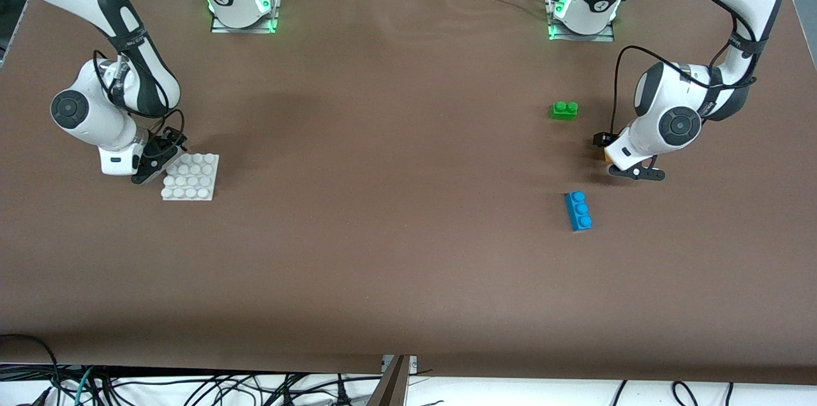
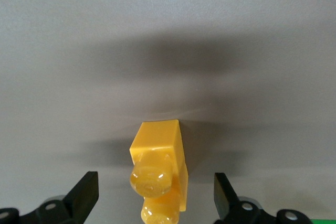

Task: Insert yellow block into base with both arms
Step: 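Lower and close the left gripper on the yellow block while the right grips the plate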

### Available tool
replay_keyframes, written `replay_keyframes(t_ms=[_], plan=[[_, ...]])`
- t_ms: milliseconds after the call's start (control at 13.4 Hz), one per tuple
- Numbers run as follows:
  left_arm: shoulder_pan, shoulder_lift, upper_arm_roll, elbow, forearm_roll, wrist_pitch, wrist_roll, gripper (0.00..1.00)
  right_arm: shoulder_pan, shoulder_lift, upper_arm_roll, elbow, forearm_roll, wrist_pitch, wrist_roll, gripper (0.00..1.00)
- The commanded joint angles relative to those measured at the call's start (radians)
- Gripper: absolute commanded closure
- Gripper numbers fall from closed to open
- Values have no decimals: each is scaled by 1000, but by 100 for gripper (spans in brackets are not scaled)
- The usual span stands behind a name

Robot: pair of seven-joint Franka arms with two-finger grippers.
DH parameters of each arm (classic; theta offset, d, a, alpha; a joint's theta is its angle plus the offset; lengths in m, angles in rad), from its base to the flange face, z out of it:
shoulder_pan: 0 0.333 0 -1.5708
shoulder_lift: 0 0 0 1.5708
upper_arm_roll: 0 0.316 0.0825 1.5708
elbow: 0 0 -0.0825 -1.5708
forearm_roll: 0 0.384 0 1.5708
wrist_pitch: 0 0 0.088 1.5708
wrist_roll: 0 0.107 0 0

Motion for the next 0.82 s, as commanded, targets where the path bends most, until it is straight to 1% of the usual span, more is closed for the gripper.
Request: replay_keyframes(t_ms=[0,75,224,298,373,447,596,746], plan=[[-6,-3,2,-12,35,25,-39,32,-11,-5,1,-10,16,14,-34,9],[-8,2,0,-12,35,31,-45,41,-11,-5,1,-10,16,14,-34,14],[-16,8,2,-12,36,32,-59,59,-11,-5,1,-10,16,14,-34,16],[-19,8,2,-12,53,32,-71,70,-11,-3,1,-10,16,14,-34,19],[-20,9,0,-12,78,32,-103,86,-11,-2,2,-10,16,16,-34,21],[-26,9,0,-9,93,29,-133,100,-11,-2,2,-10,16,16,-34,23],[-48,6,0,12,95,13,-150,100,-11,-2,7,-9,27,16,-34,27],[-49,0,-3,80,93,-71,-145,100,-9,-2,10,-6,29,16,-31,29]])
